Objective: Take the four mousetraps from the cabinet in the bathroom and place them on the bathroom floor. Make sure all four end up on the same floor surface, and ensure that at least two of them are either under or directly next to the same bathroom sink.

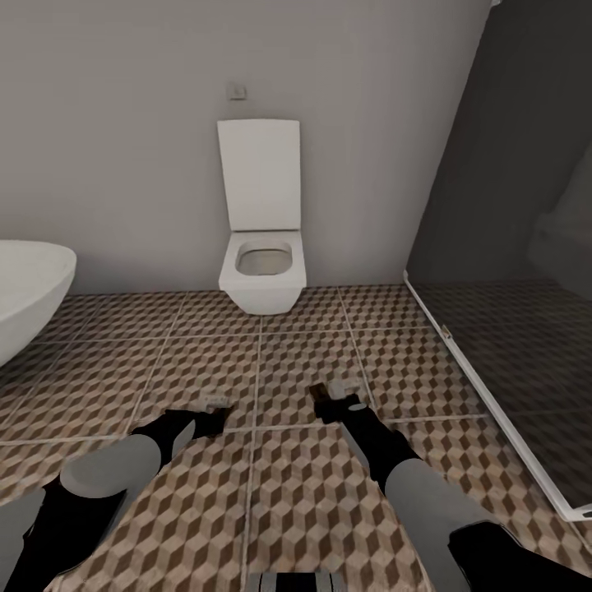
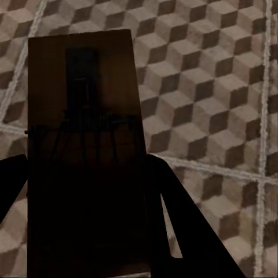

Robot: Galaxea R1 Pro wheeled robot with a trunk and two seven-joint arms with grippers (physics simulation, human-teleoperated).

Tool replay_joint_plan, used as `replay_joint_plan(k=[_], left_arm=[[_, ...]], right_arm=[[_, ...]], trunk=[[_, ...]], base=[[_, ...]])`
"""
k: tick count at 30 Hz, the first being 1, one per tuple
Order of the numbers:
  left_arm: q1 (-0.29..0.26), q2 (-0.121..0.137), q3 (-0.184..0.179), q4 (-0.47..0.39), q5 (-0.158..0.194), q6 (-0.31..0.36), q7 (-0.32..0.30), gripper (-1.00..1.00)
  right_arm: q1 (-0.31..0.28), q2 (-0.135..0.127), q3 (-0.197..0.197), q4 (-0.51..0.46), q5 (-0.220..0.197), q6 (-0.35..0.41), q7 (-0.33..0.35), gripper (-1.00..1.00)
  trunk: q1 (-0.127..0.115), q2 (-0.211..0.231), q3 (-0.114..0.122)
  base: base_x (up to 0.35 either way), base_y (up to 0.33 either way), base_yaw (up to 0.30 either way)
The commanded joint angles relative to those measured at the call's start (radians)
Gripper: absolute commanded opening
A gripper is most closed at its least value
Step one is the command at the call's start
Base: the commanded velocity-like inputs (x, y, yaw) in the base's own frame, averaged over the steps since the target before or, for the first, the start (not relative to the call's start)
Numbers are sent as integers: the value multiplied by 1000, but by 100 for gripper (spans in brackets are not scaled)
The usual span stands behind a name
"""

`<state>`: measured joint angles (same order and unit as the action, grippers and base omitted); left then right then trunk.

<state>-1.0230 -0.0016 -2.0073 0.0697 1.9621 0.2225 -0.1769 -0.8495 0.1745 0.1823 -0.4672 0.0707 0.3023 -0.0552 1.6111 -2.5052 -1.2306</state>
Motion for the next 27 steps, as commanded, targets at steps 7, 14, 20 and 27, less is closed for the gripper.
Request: replay_joint_plan(k=[7,14,20,27], left_arm=[[0,0,-8,2,11,6,-6,-100],[0,1,-8,2,11,6,-6,-100],[0,2,-8,2,11,5,-7,-100],[0,3,-8,2,11,5,-7,-100]], right_arm=[[0,0,2,-7,4,47,-2,-100],[0,0,2,-7,4,52,-2,-100],[0,0,2,-7,4,52,-2,-100],[0,0,2,-7,4,51,-1,-100]], trunk=[[3,-2,-28],[6,-3,-51],[6,-3,-51],[6,-3,-51]], base=[[0,0,0],[0,0,0],[0,0,0],[25,2,0]])
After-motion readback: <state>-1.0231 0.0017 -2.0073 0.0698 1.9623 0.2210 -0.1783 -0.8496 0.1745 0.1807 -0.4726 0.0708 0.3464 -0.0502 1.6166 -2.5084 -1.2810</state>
